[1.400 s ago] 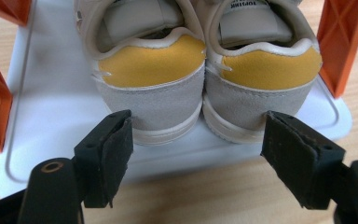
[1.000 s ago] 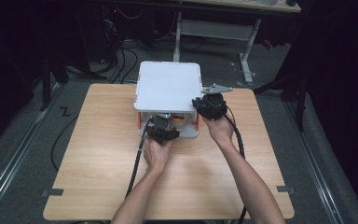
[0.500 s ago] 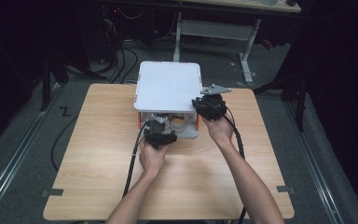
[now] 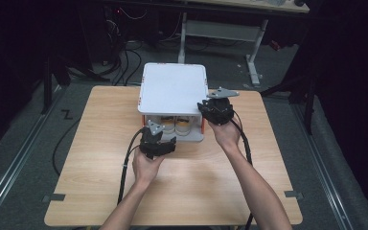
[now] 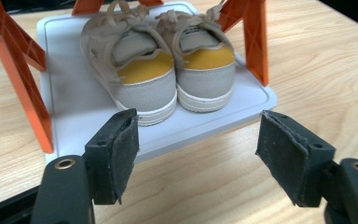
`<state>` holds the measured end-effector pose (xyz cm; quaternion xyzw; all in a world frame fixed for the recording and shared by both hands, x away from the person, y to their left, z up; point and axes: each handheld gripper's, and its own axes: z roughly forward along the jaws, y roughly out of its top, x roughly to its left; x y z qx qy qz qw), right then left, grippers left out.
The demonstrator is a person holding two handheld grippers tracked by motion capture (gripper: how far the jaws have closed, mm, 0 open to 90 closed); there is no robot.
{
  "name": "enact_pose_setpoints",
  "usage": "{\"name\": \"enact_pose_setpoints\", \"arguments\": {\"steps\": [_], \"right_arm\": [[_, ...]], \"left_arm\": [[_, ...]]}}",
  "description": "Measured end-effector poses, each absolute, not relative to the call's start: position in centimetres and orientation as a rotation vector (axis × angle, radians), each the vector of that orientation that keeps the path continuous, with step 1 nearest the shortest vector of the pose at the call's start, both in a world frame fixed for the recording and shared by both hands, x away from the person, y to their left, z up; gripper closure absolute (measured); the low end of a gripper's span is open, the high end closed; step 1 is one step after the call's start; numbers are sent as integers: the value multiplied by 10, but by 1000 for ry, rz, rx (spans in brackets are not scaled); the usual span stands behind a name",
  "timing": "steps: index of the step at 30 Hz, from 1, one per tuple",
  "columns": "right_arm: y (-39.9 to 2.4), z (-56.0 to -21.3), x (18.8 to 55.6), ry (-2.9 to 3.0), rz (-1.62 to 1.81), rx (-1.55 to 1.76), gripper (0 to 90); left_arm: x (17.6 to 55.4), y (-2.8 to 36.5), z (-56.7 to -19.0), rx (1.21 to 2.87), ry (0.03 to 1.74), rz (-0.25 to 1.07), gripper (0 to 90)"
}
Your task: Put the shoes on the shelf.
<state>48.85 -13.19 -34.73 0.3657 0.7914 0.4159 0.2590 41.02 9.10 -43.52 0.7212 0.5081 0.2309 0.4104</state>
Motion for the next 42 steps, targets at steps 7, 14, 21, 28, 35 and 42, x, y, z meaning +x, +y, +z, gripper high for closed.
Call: {"name": "enact_pose_setpoints", "arguments": {"steps": [7,14,21,28,35,42], "right_arm": [[-144,-336,475,2126,1187,976,700],[-168,-339,455,2108,1218,940,660],[-193,-345,437,2108,1269,975,627],[-221,-363,413,2104,1294,1010,606],[-240,-381,399,2099,1301,1063,593],[-255,-399,388,2108,1324,1111,563]], "left_arm": [[395,104,-428,1785,1264,622,302],[382,125,-423,1772,1319,633,222],[374,137,-422,1748,1320,619,197],[367,151,-423,1748,1264,547,200],[359,162,-431,1761,1258,518,200],[353,170,-438,1769,1267,503,201]]}}
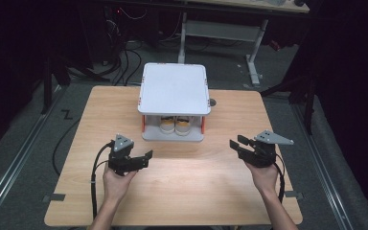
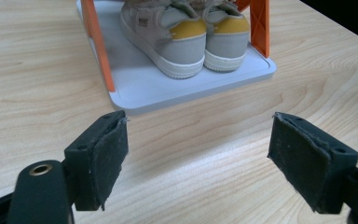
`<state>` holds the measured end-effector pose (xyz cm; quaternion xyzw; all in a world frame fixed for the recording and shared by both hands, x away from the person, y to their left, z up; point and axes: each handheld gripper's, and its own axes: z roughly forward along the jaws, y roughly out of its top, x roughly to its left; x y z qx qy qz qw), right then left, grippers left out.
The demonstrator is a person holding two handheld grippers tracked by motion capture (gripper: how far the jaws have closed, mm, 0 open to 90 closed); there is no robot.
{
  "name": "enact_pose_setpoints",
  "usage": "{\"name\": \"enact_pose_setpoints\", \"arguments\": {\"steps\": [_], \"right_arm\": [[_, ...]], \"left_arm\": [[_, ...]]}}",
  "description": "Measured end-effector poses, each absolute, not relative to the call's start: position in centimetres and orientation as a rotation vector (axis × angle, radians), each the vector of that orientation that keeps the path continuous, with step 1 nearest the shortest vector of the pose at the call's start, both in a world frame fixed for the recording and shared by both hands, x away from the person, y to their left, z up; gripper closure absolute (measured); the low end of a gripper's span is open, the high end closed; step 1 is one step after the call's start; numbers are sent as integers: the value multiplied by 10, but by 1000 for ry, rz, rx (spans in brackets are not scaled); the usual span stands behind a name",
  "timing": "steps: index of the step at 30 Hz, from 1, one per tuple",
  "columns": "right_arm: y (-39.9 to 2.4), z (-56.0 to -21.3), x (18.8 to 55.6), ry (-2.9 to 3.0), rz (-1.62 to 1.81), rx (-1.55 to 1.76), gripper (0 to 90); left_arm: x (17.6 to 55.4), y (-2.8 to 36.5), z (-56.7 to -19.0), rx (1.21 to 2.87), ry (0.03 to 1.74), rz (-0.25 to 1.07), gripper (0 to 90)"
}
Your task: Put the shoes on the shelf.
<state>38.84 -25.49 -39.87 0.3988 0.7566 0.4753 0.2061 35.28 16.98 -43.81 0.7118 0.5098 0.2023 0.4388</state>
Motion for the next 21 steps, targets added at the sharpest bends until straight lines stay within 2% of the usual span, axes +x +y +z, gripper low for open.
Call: {"name": "enact_pose_setpoints", "arguments": {"steps": [21], "right_arm": [[-285,-457,378,2103,1164,1255,538]], "left_arm": [[353,187,-474,1808,1403,508,206]]}}
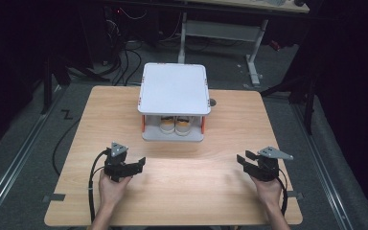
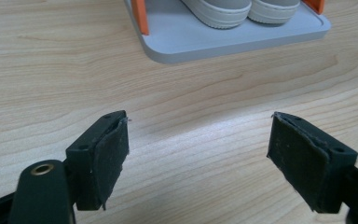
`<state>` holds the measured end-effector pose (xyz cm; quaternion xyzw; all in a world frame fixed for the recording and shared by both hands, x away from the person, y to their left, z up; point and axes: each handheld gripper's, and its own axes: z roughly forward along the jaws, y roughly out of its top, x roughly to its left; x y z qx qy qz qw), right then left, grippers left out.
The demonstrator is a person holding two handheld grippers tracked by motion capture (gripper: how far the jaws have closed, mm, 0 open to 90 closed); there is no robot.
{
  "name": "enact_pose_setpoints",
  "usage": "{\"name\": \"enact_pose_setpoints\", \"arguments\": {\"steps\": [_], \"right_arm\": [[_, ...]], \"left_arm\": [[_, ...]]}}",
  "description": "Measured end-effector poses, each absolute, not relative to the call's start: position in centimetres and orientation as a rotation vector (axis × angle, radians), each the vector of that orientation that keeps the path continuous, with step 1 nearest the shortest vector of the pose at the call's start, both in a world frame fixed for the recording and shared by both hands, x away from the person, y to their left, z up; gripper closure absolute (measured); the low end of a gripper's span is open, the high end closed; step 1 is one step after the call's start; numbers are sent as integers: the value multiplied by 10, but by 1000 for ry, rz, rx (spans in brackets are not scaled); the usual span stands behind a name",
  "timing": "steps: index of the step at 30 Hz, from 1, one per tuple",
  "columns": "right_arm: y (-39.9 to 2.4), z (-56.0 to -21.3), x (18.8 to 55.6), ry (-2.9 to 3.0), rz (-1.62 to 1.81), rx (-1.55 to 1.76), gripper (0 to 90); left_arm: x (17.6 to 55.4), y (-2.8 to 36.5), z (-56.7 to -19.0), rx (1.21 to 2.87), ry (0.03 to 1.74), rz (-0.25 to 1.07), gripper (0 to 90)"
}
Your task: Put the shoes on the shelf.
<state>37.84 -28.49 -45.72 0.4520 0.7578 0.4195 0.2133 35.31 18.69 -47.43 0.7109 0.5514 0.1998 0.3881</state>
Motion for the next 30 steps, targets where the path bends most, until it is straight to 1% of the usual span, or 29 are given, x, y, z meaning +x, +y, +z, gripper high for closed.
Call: {"name": "enact_pose_setpoints", "arguments": {"steps": [20,25,30], "right_arm": [[-295,-481,398,2096,1013,1343,524],[-295,-486,403,2092,990,1363,515],[-294,-491,406,2098,959,1373,503]], "left_arm": [[370,198,-490,1808,1512,586,220],[374,200,-494,1800,1530,624,223],[377,201,-499,1841,1545,650,223]]}}
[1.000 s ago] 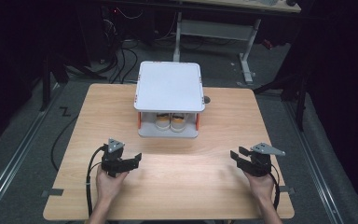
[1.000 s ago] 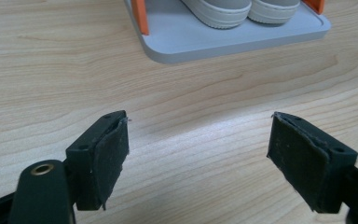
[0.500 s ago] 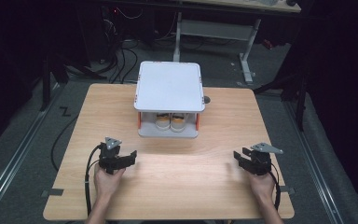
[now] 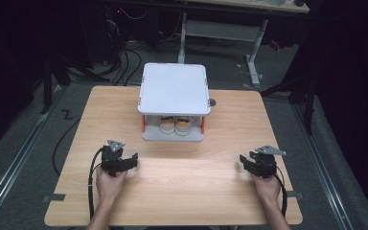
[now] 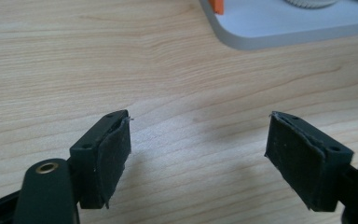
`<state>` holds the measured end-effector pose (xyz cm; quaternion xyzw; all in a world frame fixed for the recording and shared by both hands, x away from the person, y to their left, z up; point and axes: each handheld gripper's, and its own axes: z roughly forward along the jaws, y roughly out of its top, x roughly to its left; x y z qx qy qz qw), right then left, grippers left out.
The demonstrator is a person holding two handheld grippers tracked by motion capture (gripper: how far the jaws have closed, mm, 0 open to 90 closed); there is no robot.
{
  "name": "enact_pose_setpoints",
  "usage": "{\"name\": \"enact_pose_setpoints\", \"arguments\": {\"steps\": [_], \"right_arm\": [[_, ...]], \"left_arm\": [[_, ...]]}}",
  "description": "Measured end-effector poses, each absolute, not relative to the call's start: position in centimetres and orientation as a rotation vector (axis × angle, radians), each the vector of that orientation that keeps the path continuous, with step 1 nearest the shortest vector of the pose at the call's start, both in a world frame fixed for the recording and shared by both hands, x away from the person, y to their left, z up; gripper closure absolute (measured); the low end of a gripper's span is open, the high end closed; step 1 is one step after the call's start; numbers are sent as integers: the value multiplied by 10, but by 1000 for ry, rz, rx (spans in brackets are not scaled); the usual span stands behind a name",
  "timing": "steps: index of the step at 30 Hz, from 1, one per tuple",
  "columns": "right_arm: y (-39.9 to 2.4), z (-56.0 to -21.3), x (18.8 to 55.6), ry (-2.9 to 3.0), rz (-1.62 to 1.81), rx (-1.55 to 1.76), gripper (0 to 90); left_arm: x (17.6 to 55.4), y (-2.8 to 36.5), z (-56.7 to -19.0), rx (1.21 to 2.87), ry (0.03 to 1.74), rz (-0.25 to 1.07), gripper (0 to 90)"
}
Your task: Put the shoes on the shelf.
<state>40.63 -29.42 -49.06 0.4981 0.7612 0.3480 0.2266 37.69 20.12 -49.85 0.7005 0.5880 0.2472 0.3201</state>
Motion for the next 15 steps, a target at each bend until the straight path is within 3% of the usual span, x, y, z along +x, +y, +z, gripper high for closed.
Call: {"name": "enact_pose_setpoints", "arguments": {"steps": [15], "right_arm": [[-292,-501,409,2123,920,1363,452]], "left_arm": [[376,202,-507,1862,1549,673,213]]}}
